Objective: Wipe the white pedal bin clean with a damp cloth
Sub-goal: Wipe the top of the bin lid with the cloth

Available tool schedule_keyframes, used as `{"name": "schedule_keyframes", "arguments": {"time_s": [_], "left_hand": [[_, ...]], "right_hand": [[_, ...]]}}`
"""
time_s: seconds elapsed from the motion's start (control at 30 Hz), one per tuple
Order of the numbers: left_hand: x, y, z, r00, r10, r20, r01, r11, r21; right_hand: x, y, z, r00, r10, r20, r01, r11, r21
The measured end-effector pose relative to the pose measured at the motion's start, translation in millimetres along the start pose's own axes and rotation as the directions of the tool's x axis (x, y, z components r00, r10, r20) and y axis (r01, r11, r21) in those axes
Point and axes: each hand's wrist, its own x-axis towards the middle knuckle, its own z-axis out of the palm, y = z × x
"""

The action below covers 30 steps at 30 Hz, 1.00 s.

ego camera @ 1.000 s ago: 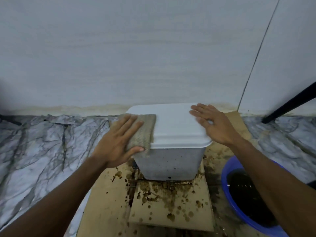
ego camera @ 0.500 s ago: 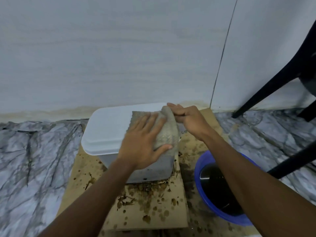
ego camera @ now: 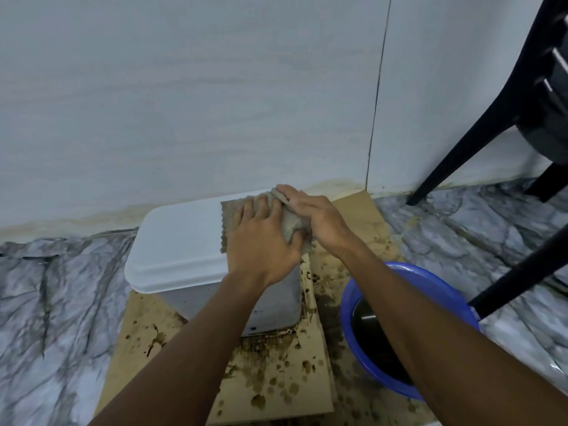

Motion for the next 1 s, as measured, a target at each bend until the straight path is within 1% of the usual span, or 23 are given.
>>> {"name": "schedule_keyframes", "arguments": {"time_s": [0.07,0.2,0.27,0.33,0.4,0.47,0.53,0.63,0.73,0.83,0.9,1.0], "left_hand": [[4,1,0,1.0,0.006,0.022,-0.006,1.0,-0.019],[-20,-26,-8,0.993,0.108,0.038,-0.104,0.99,-0.1],[-35,-49,-13,0.985,0.17,-0.003,-0.169,0.981,-0.096],[-45,-73,-16,0.979,0.204,-0.029,-0.206,0.976,-0.075],[-52,-87,-17,0.976,0.217,-0.018,-0.217,0.975,-0.042],[-53,-83,-14,0.978,0.21,-0.009,-0.21,0.978,0.003],[-51,-65,-7,0.986,0.165,-0.019,-0.164,0.986,0.038],[-44,-34,5,0.994,0.074,-0.078,-0.07,0.996,0.055],[-31,-4,13,0.989,0.002,-0.146,0.007,0.998,0.061],[-13,20,14,0.991,-0.099,-0.087,0.105,0.992,0.069],[-11,19,14,0.994,-0.088,-0.072,0.092,0.994,0.059],[-27,-12,4,0.996,0.068,-0.065,-0.067,0.998,0.018]], "right_hand": [[1,1,0,1.0,0.006,-0.009,-0.006,1.0,0.008],[-1,-2,5,1.0,0.013,-0.01,-0.013,1.0,0.009],[-3,-2,7,1.0,0.009,-0.004,-0.009,0.999,-0.037],[-5,-1,8,1.0,0.018,-0.001,-0.018,0.997,-0.078],[-6,0,8,0.999,0.037,0.006,-0.037,0.997,-0.063],[-8,-2,6,0.999,0.044,0.001,-0.044,0.999,-0.014],[-9,-6,5,0.998,0.055,0.001,-0.055,0.998,0.017],[-8,-7,5,0.999,0.047,0.01,-0.047,0.999,0.011],[-6,0,5,1.0,0.022,0.006,-0.022,0.996,0.082],[-6,3,6,1.0,0.006,-0.021,-0.005,1.0,0.031],[-4,4,6,1.0,0.008,-0.025,-0.007,0.999,0.037],[-3,3,7,1.0,0.003,0.0,-0.003,1.0,0.008]]}}
